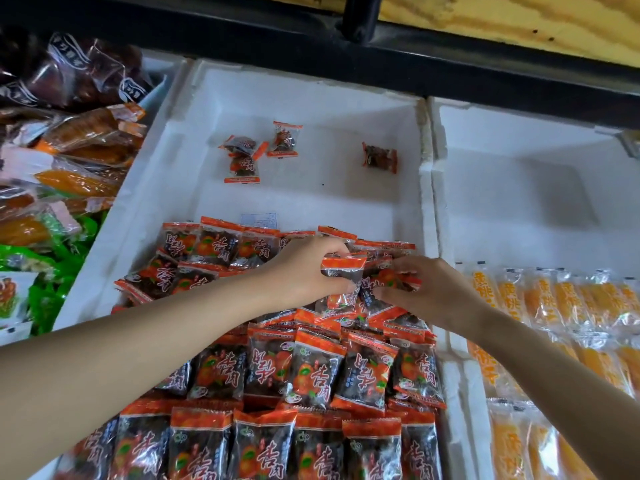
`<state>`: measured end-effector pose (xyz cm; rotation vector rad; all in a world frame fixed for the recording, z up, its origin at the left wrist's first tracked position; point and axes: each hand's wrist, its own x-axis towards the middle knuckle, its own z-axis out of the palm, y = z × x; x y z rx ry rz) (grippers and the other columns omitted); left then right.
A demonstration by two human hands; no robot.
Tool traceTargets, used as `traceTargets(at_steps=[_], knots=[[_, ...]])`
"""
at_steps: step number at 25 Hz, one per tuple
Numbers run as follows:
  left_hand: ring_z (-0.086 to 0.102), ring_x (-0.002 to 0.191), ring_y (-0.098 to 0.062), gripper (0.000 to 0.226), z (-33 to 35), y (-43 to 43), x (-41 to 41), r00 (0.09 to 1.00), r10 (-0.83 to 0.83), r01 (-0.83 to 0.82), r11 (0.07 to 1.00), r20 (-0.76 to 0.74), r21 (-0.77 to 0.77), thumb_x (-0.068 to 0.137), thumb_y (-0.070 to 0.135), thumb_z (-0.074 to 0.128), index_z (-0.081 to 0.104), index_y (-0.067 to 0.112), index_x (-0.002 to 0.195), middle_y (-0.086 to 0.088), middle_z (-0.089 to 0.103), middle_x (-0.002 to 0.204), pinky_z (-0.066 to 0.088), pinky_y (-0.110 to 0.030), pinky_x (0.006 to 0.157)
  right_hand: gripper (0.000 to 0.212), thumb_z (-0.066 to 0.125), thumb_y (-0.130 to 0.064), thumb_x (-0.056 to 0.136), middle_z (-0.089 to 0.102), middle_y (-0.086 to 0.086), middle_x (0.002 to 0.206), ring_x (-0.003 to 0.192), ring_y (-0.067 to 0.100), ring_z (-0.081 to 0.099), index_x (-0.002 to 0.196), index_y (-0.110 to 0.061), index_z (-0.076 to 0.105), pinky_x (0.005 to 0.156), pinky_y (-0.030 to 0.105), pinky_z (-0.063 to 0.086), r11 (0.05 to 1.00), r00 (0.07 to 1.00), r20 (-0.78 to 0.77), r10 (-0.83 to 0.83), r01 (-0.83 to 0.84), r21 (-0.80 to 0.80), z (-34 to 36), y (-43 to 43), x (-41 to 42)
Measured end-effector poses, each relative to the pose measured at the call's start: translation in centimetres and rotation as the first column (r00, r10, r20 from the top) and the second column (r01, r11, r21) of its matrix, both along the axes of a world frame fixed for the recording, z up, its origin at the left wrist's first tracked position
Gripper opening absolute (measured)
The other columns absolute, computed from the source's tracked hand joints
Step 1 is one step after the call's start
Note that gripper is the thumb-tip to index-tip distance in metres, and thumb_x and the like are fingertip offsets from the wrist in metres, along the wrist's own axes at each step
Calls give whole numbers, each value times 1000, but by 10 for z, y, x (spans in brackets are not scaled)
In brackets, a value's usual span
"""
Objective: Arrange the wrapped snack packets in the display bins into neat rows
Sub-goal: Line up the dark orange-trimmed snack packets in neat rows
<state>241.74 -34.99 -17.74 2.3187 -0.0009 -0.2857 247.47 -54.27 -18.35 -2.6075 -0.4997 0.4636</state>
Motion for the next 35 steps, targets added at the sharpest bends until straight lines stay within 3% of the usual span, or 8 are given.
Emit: traceTargets(at_steps=[5, 8, 11, 13, 19, 24, 31, 35], knots=[[52, 48, 6, 12, 3, -1, -4, 984, 155, -141, 977, 82, -160, 90, 21, 63, 56, 20, 99, 7, 59, 83, 36, -7, 44, 13, 69, -26, 82, 67, -4, 82, 74, 11, 64, 88, -17, 62, 60, 21, 47, 955, 990, -8, -138, 135, 264, 0, 13, 3], [57, 55, 0, 9, 10, 2, -3, 914, 397, -358, 888, 87, -287, 93, 16, 59, 55, 16, 101, 3, 60, 81, 46, -10, 50, 15, 69, -17, 83, 69, 2, 85, 78, 19, 65, 94, -11, 62, 72, 31, 51, 793, 953, -42, -299, 273, 545, 16, 12, 3], [67, 63, -10, 9, 18, -4, -3, 863, 450, -490, 635, -231, -597, 97, 19, 53, 55, 15, 105, -5, 63, 92, 60, -31, 68, 24, 70, -13, 81, 67, -2, 77, 65, 7, 66, 99, -2, 58, 64, 20, 53, 593, 923, -307, -232, 385, 707, 31, 14, -8], [67, 64, -13, 16, 23, -15, -5, 885, 331, -461, 534, -326, -709, 95, 25, 54, 56, 10, 101, -7, 64, 91, 60, -37, 71, 22, 70, -17, 80, 65, -8, 75, 64, 2, 64, 96, -6, 58, 61, 16, 50, 674, 940, -300, -164, 329, 662, 33, 17, -18], [70, 74, -7, 27, 22, -27, -10, 931, 323, -351, 668, -170, -656, 81, 20, 73, 60, 19, 104, 3, 71, 94, 52, -17, 54, 40, 69, -26, 79, 60, -7, 107, 96, 10, 62, 117, -25, 57, 85, 24, 50, 869, 988, -140, -71, 130, 478, 36, 0, -14], [70, 85, -17, 33, 24, -15, -11, 891, 448, -398, 701, -68, -592, 74, 28, 77, 60, 20, 101, 3, 70, 95, 60, -37, 76, 67, 70, -46, 75, 48, -8, 118, 108, 9, 45, 135, -27, 45, 88, 22, 35, 977, 984, 144, 102, -72, -200, 6, -27, -11], [69, 88, -14, 31, 22, 10, -13, 846, 531, -471, 698, -51, -540, 73, 29, 78, 61, 25, 99, 7, 71, 95, 57, -43, 84, 27, 74, -18, 78, 61, -8, 80, 72, 15, 59, 85, -30, 51, 62, 19, 45, 981, 1000, 11, -22, 20, 191, 19, -25, 1], [68, 91, -13, 31, 19, 12, -10, 849, 525, -468, 697, -57, -543, 75, 29, 77, 61, 25, 101, 7, 69, 97, 56, -39, 85, 27, 64, -10, 86, 63, 8, 93, 78, 28, 54, 110, -19, 55, 69, 25, 38, 980, 969, 238, -62, 14, 201, 27, -11, 51]])
